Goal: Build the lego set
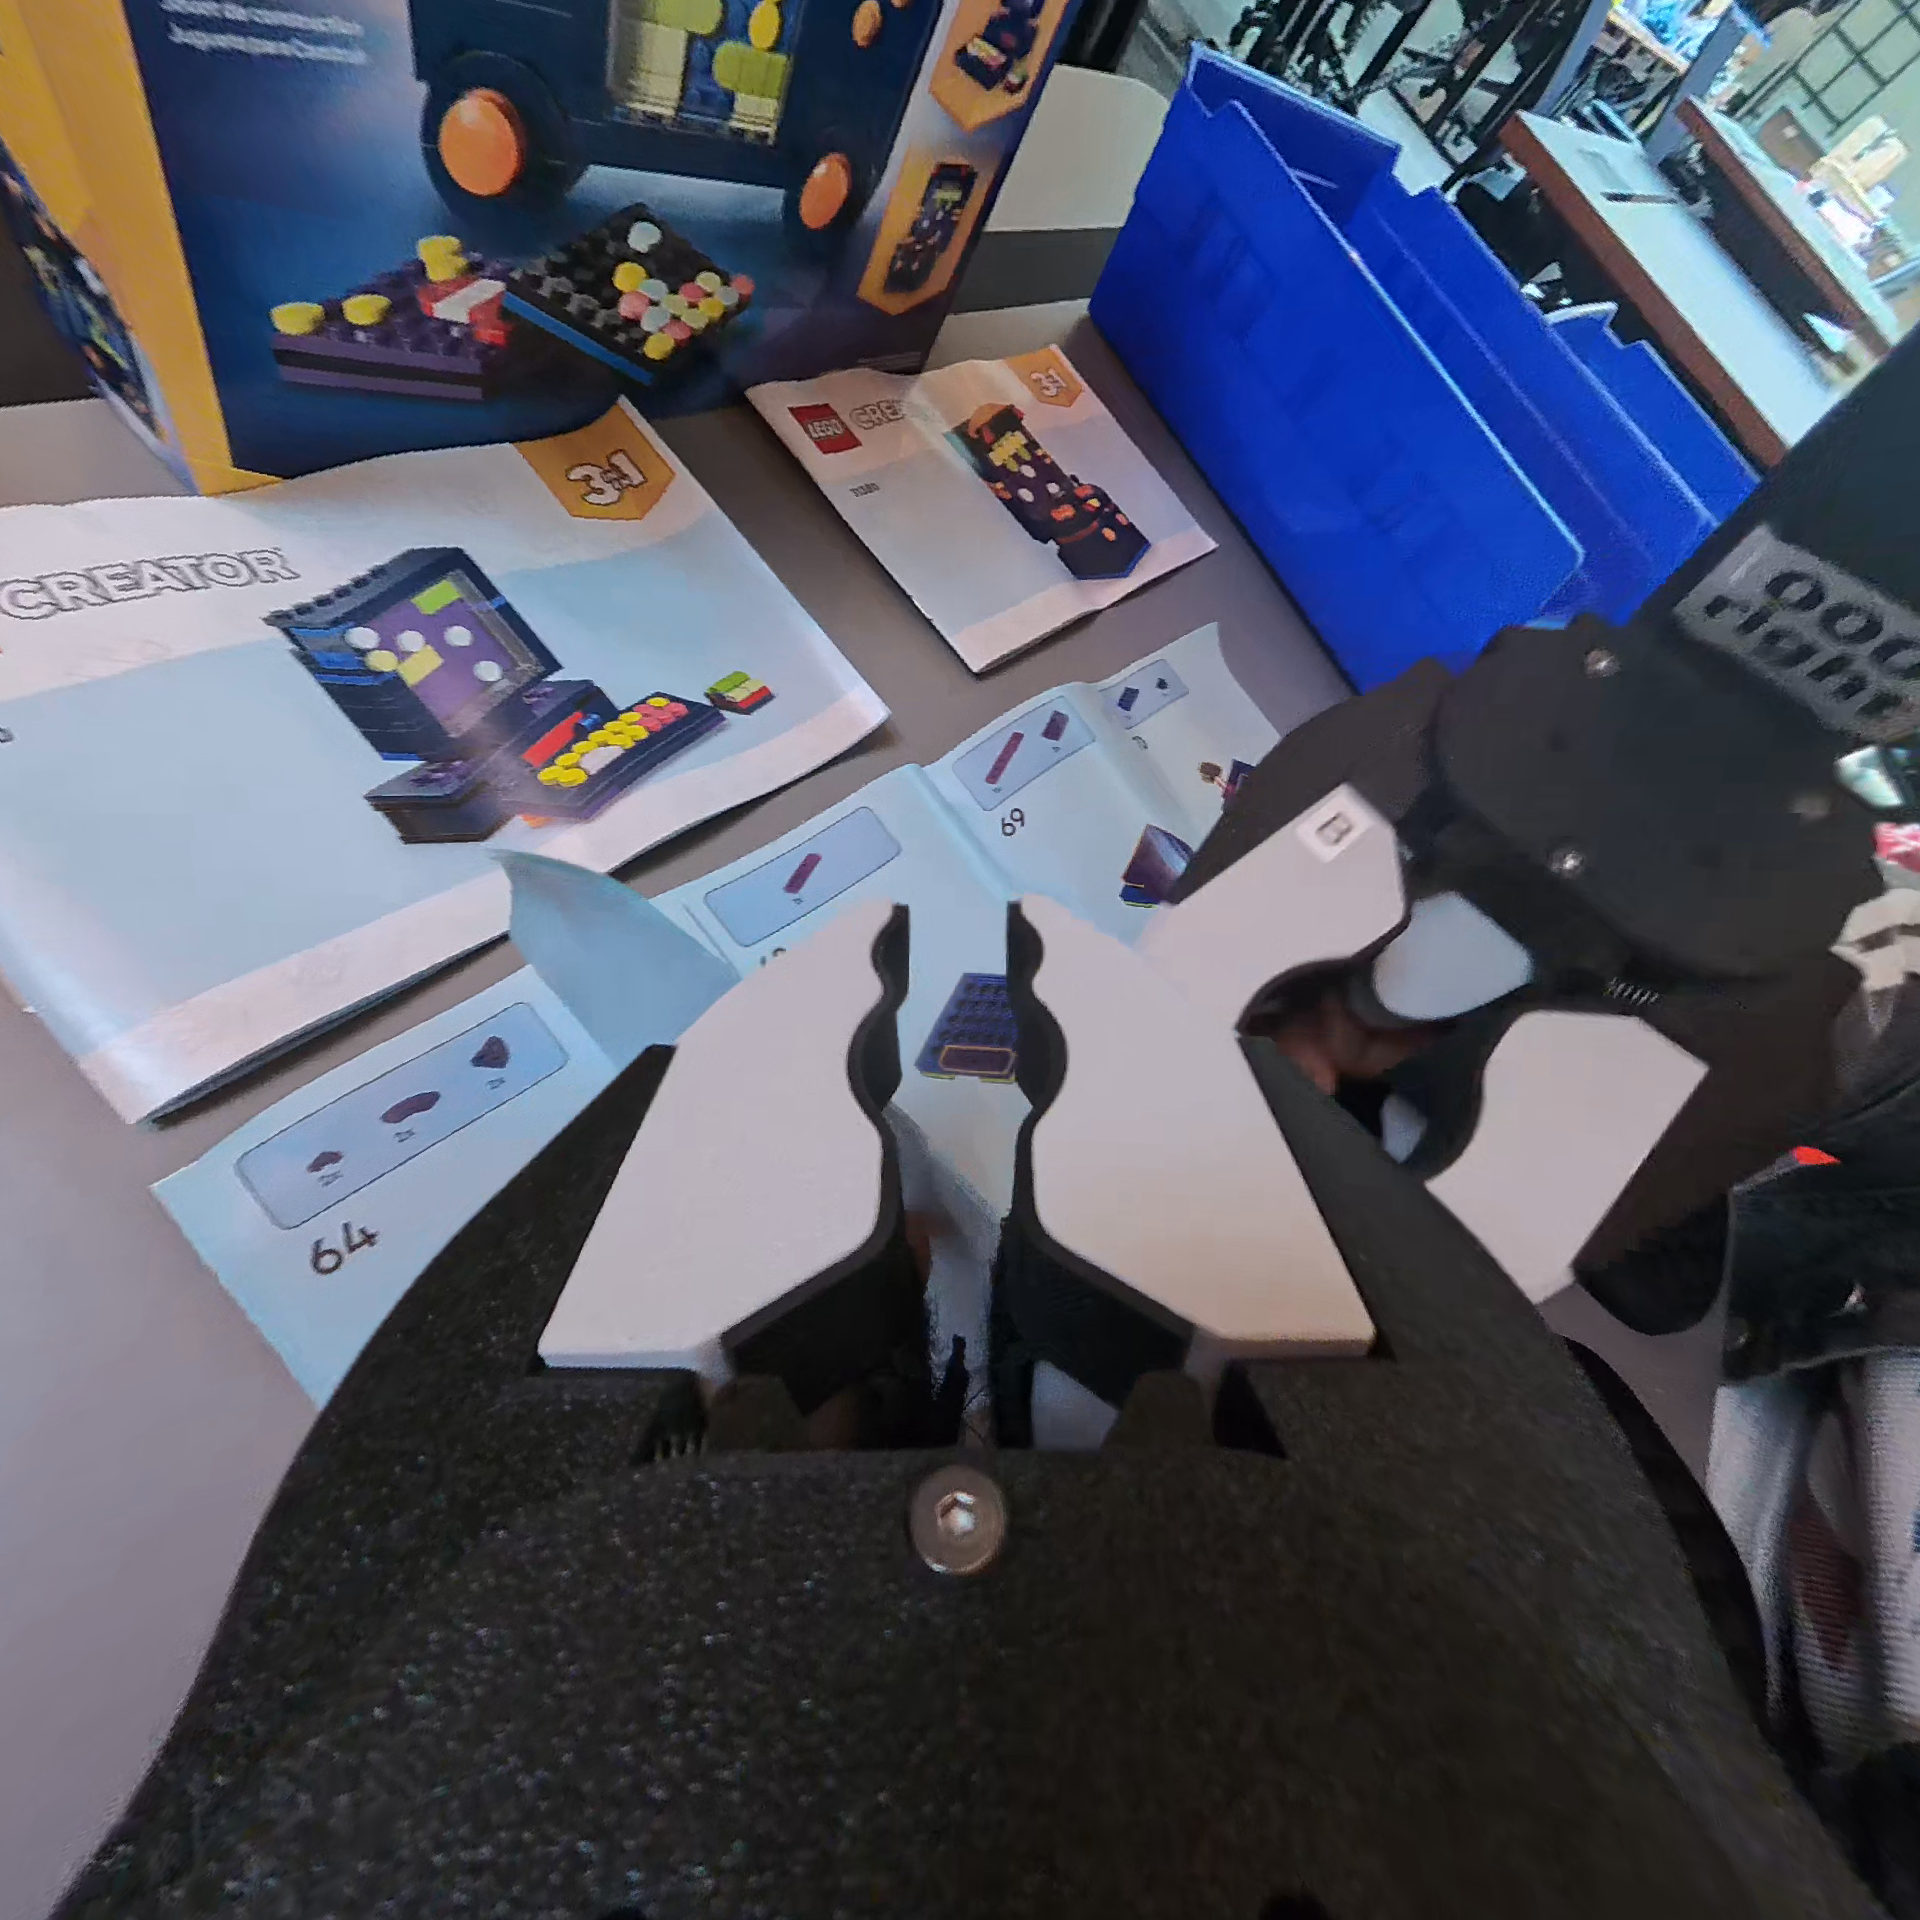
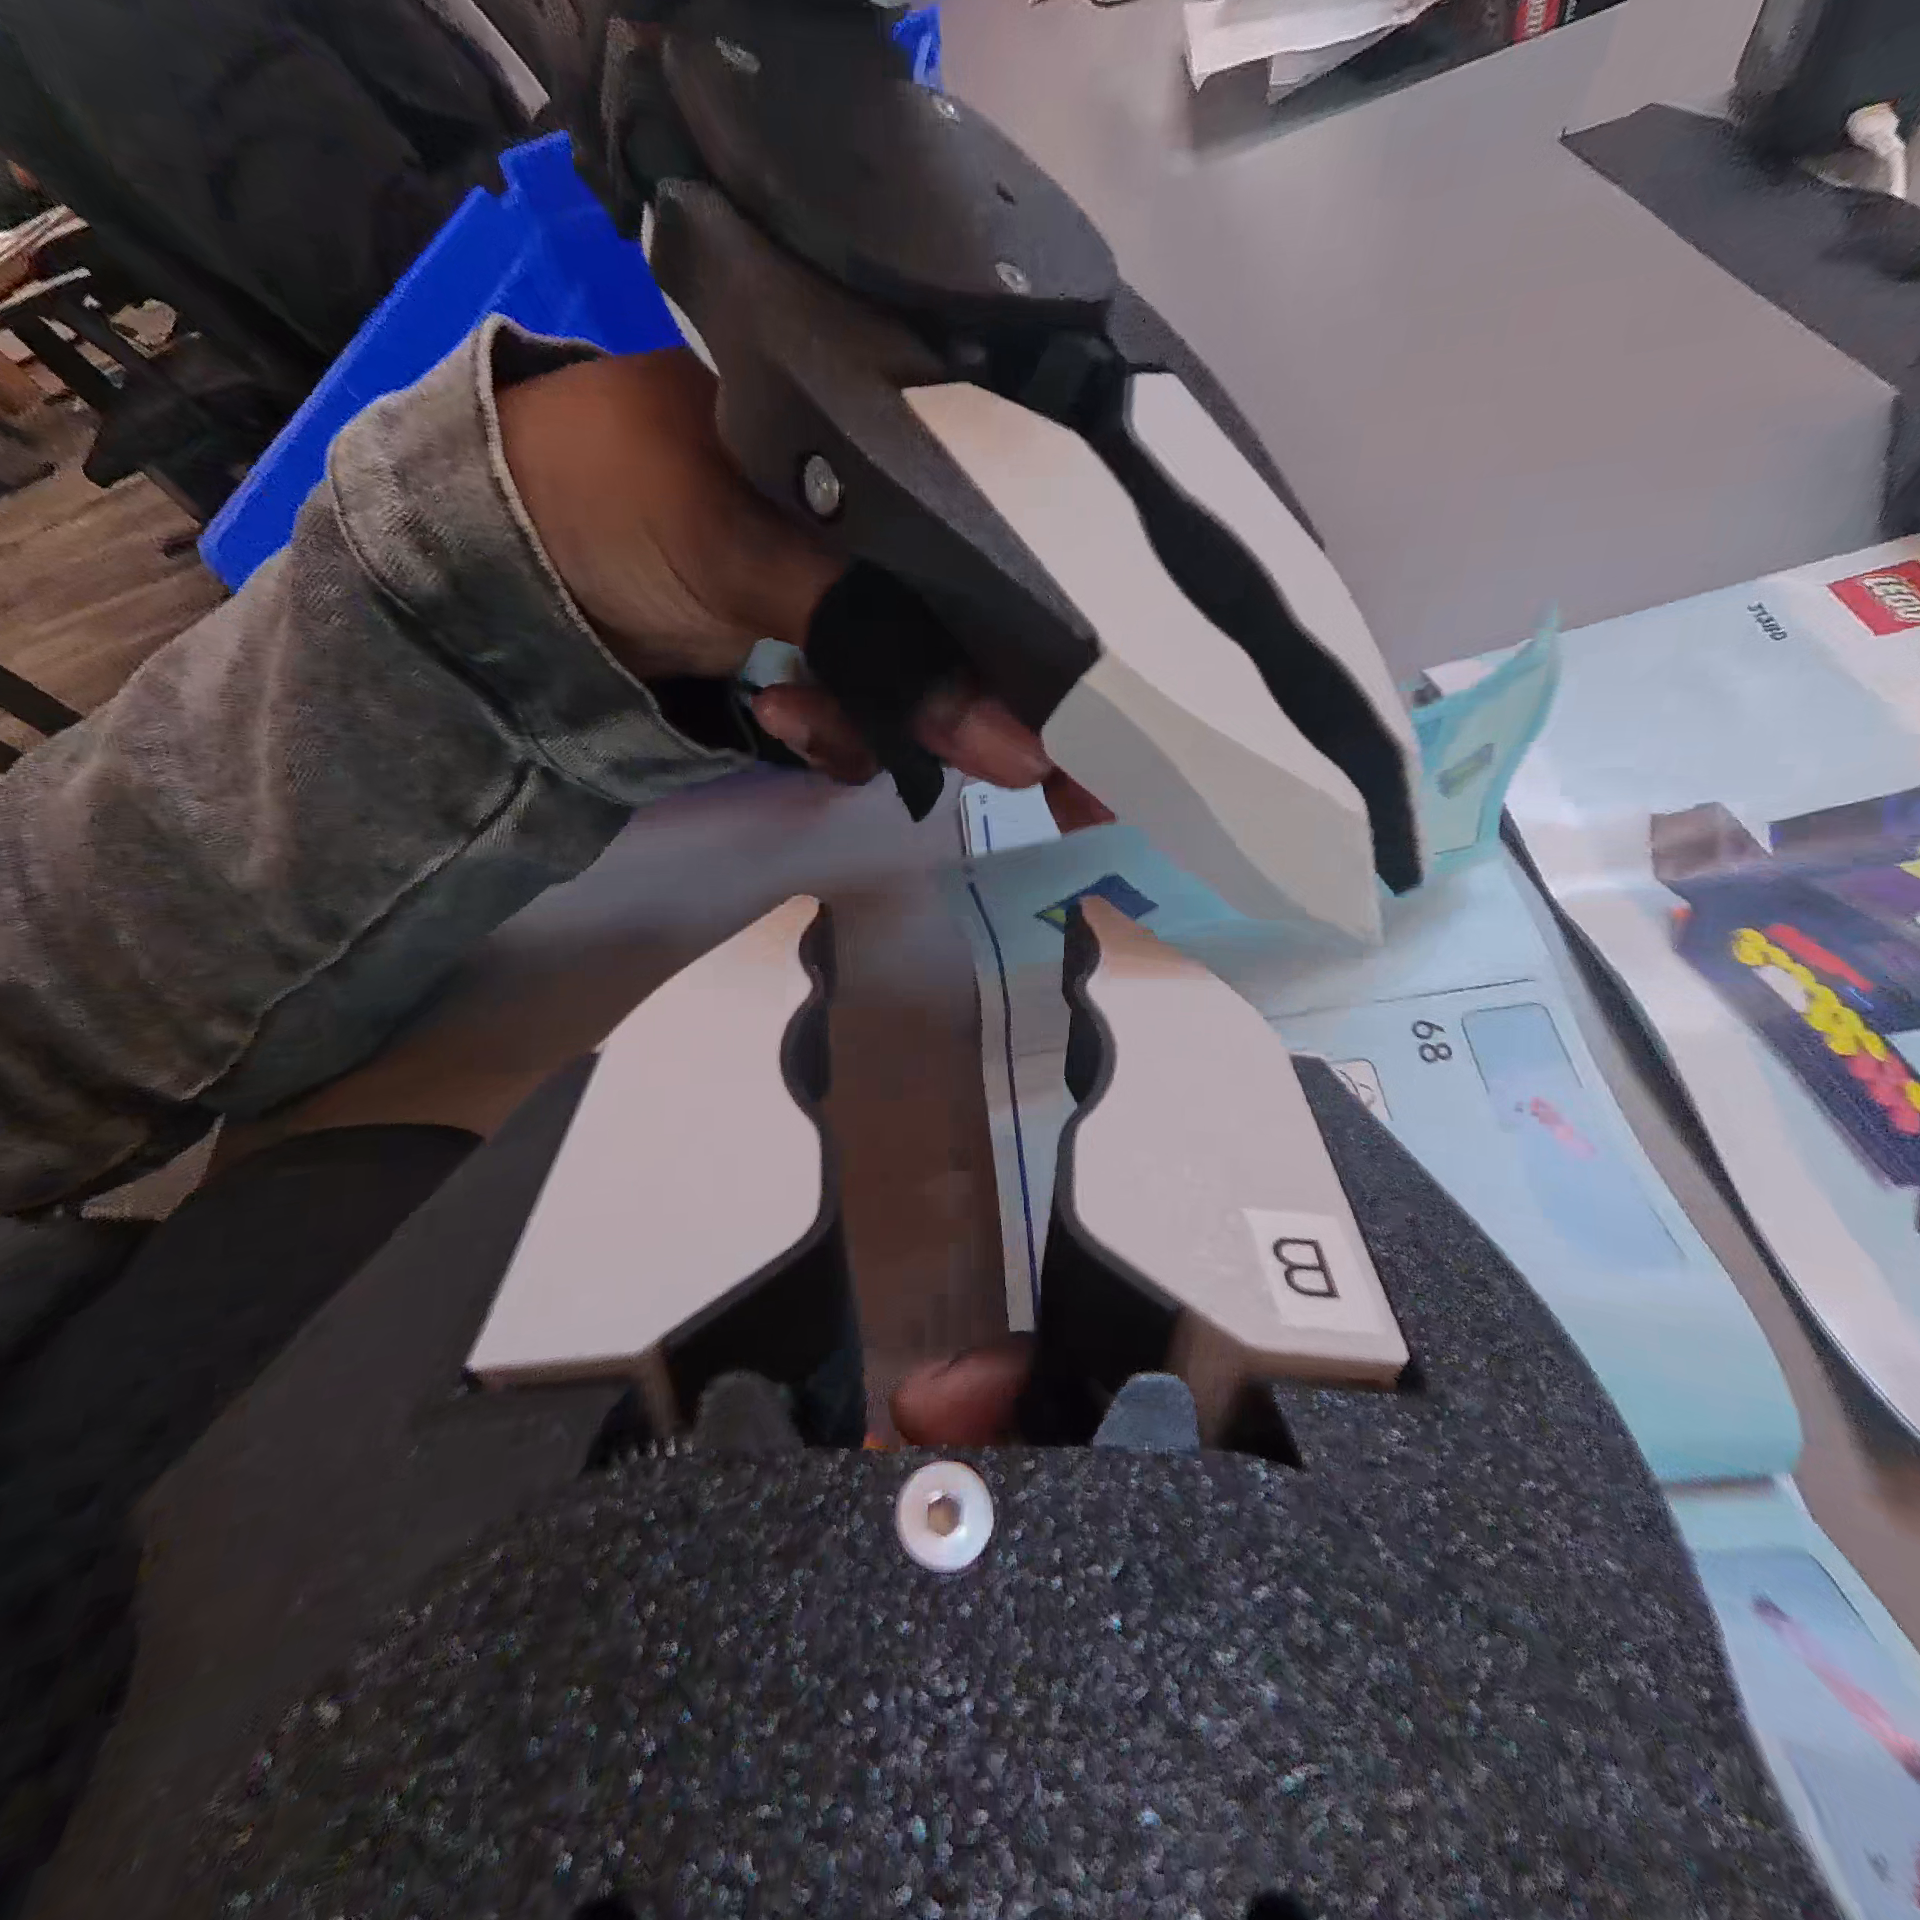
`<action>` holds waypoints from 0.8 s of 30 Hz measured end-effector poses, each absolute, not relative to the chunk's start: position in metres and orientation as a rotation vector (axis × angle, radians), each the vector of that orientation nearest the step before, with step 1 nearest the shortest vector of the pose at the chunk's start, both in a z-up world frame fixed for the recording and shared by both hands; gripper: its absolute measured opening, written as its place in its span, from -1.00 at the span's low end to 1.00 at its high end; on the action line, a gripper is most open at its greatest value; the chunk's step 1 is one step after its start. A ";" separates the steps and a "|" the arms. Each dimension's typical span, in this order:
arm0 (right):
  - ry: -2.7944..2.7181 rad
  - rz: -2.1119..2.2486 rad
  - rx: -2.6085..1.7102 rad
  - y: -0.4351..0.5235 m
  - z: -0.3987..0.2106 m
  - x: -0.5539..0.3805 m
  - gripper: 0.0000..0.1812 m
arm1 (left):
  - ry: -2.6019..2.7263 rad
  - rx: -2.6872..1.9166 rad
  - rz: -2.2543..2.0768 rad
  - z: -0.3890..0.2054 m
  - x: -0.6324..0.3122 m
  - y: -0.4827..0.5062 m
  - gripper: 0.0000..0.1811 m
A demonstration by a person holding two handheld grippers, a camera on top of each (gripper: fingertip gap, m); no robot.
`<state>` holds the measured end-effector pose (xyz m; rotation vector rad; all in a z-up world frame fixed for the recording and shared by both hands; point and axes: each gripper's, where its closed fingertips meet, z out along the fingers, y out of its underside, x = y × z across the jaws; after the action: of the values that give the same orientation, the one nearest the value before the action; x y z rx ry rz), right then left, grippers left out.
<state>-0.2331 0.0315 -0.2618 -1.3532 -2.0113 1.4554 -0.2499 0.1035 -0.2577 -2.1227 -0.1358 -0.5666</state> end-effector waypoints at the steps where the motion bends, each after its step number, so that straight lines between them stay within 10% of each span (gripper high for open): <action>1: -2.006 1.466 -1.373 0.029 -0.263 -0.236 -0.56 | -0.134 -2.124 -0.587 -0.259 -0.248 0.104 -0.81; 12: -1.990 1.547 -1.483 0.033 -0.270 -0.237 -0.99 | -0.113 -2.144 -0.615 -0.264 -0.241 0.106 -0.81; 24: -1.950 1.690 -1.591 0.036 -0.270 -0.236 -1.00 | -0.095 -2.150 -0.639 -0.265 -0.235 0.107 -0.81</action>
<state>-0.2361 0.0357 -0.2704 -1.5915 -1.9505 1.6898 -0.2348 0.1067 -0.2651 -2.1504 -0.0953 -0.6391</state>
